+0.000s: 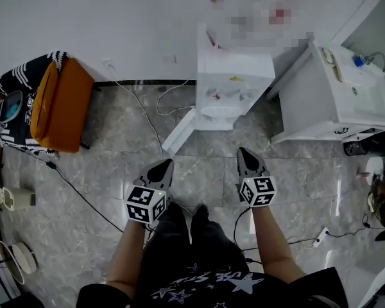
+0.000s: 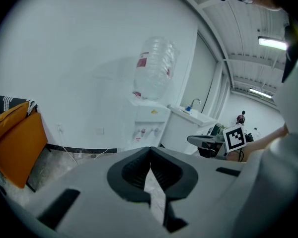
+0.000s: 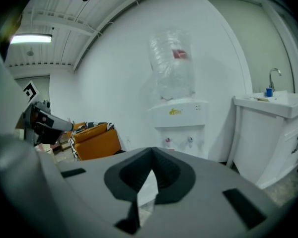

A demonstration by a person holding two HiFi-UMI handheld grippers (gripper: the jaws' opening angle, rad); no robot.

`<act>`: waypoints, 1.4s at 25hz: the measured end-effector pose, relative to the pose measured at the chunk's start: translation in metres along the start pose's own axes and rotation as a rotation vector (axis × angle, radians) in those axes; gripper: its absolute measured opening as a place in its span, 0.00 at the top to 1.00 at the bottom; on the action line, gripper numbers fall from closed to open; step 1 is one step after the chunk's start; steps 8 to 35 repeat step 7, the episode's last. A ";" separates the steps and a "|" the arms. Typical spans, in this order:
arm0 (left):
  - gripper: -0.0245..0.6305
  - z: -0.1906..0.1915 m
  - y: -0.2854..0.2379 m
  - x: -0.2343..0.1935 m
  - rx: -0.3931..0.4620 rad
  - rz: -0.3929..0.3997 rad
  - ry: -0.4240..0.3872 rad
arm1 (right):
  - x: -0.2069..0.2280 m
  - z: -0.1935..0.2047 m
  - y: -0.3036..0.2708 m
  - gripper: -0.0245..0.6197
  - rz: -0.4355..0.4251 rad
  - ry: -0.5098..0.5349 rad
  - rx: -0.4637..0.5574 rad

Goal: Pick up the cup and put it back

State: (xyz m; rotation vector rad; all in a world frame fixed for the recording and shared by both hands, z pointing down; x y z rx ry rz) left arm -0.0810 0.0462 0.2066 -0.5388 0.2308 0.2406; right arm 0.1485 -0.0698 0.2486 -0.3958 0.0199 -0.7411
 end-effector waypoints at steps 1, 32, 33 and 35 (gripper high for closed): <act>0.95 0.001 -0.001 -0.006 -0.005 -0.002 -0.007 | -0.005 -0.005 -0.002 0.95 0.006 0.004 0.005; 0.95 0.009 0.002 -0.029 -0.023 -0.035 -0.025 | -0.035 -0.020 0.001 0.95 0.017 -0.021 0.019; 0.95 0.009 0.002 -0.029 -0.023 -0.035 -0.025 | -0.035 -0.020 0.001 0.95 0.017 -0.021 0.019; 0.95 0.009 0.002 -0.029 -0.023 -0.035 -0.025 | -0.035 -0.020 0.001 0.95 0.017 -0.021 0.019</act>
Point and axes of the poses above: the fingertips, and each gripper's own axes: y backward along the fingers, x to its right, z out of its underside, the point moved 3 cm from there along y, backward along the fingers, and after that the axes turned 2 degrees about y, right-handed, at the moved point
